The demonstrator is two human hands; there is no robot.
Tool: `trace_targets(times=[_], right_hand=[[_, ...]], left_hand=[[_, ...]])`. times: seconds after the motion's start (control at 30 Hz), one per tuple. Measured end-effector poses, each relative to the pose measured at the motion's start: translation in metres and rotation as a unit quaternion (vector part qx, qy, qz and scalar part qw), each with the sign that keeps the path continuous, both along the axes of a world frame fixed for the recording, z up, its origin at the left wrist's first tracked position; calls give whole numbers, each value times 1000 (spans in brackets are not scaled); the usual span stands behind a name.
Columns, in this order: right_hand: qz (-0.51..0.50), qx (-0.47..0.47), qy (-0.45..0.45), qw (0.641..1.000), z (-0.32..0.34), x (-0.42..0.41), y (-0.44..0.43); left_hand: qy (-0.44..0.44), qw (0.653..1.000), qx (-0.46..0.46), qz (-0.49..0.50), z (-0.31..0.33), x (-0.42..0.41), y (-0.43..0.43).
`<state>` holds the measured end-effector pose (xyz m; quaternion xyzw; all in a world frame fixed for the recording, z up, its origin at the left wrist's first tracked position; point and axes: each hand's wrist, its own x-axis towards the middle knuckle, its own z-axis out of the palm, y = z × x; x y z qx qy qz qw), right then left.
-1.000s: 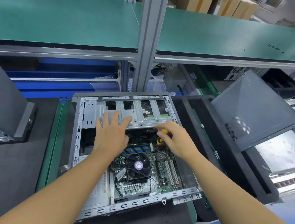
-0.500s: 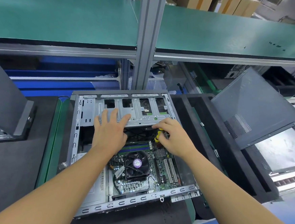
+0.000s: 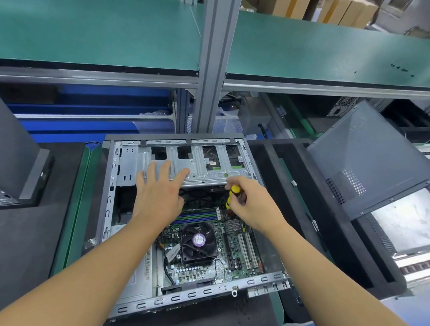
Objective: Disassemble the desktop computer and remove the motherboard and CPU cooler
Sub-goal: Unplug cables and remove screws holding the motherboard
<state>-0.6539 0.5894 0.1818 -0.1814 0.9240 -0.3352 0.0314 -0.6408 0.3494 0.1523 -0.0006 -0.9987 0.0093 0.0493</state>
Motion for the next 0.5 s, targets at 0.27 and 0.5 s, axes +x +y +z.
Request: trace_targets(times=[0.27,0.5], right_hand=[[51,67,69,994,-3,-3,-1],[43,45,48,997,1,0,-1]], left_hand=[[-2,1000,0,1,0,0,0],[-4,1000,1,-1,0,0,0]])
